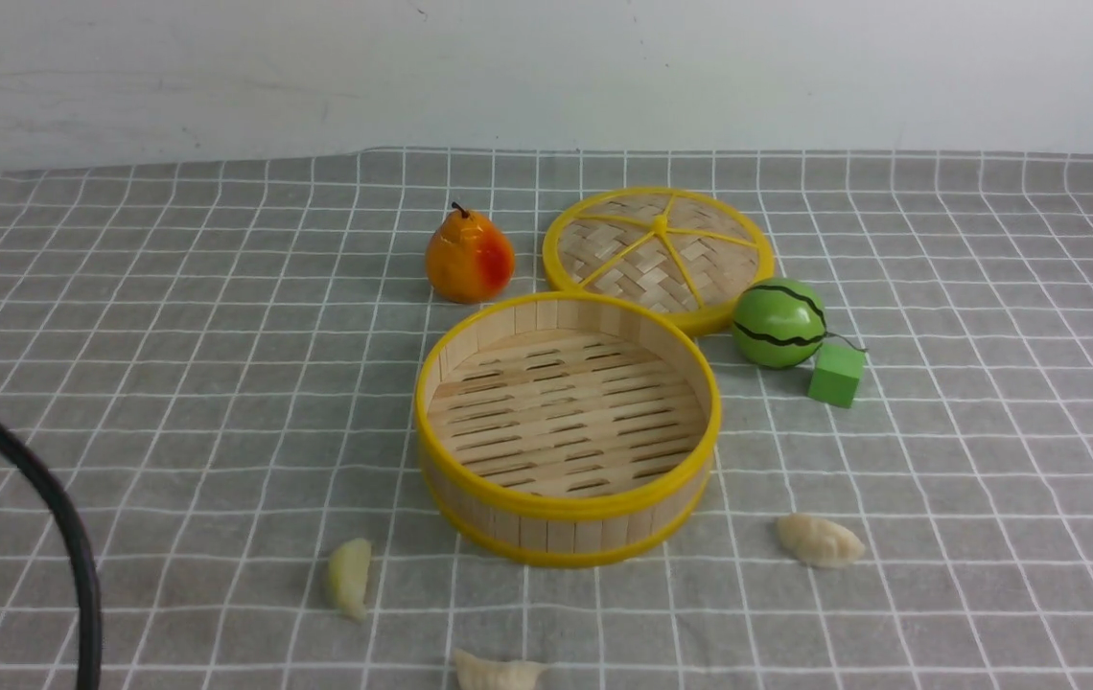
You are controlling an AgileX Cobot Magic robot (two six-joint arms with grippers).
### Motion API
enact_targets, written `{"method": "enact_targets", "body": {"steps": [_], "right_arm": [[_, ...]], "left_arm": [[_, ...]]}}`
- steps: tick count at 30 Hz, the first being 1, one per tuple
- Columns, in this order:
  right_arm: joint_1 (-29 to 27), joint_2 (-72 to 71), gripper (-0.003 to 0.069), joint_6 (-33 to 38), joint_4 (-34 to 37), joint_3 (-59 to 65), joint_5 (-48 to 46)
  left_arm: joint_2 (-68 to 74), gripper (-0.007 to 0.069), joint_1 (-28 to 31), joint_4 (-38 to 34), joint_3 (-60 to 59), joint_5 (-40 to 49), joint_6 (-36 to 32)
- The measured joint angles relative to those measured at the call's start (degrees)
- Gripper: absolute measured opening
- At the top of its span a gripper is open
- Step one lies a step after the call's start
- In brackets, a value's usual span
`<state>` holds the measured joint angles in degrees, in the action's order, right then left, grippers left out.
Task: Put the dumplings into the steamer on the table with the grey tablecloth.
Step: 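Reach for and grasp a dumpling on the table with the left gripper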
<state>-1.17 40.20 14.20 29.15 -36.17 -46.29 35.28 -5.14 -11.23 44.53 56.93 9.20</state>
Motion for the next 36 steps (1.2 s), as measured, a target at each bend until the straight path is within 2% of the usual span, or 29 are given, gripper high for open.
{"method": "enact_targets", "body": {"steps": [2, 5, 6, 8, 9, 10, 13, 14, 15, 16, 20, 23, 28, 36], "right_arm": [[2.19, 4.99, -0.002, 1.59, -0.93, -3.46, -4.05], [10.59, 12.31, -0.0019, 3.25, -3.63, -7.96, -8.07], [11.22, 13.1, -0.0019, 3.33, -4.23, -8.15, -8.21], [19.55, 17.33, -0.0017, 3.2, -8.19, -9.84, -9.58], [21.61, 18.55, -0.0015, 2.9, -9.84, -10.09, -9.67], [24.31, 19.53, -0.0015, 2.12, -11.53, -10.43, -9.81], [27.91, 20.95, -0.0015, 0.81, -15.04, -10.68, -9.63], [28.81, 21.05, -0.0014, 0.36, -15.83, -10.8, -9.36], [28.9, 21.05, -0.0014, 0.29, -16.05, -10.8, -9.23], [29.26, 21.05, -0.0012, 0.09, -16.61, -10.8, -8.88], [29.26, 21.05, -0.001, 0.02, -17.43, -10.8, -8.54], [29.26, 21.05, -0.0008, -0.11, -17.47, -10.8, -8.73], [29.26, 21.05, -0.0003, -0.35, -17.63, -10.8, -9.51], [29.26, 21.05, 0.0001, -1.34, -18.07, -10.8, -10.01]], "left_arm": [[3.53, -0.0014, -2.84, 4.1, 2.78, 2.97, 1.11], [11.13, -0.0014, -8.29, 9.62, 6.63, 7.4, 4.35], [12.26, -0.0014, -8.58, 10.08, 7.02, 7.82, 4.65], [20.0, 0.0008, -12.04, 11.8, 9.09, 8.68, 5.87], [23.1, 0.0027, -12.92, 11.9, 9.81, 8.22, 5.94], [26.18, 0.0058, -14.02, 12.02, 10.49, 7.48, 5.94], [33.14, 0.0174, -16.85, 12.02, 12.56, 5.4, 5.8], [36.54, 0.0241, -17.85, 12.02, 13.76, 4.24, 5.8], [37.66, 0.0252, -18.01, 12.02, 14.18, 3.84, 5.8], [41.65, 0.0344, -18.95, 11.88, 15.68, 2.63, 5.8], [52.62, 0.0527, -19.57, 11.57, 19.65, 0.11, 6.66], [61.0, 0.0599, -19.62, 11.68, 22.2, -1.92, 7.09], [68.86, 0.0594, -19.62, 12.21, 24.07, -5.27, 7.27], [72.77, 0.048, -19.62, 14.45, 24.36, -11.84, 10.77]]}}
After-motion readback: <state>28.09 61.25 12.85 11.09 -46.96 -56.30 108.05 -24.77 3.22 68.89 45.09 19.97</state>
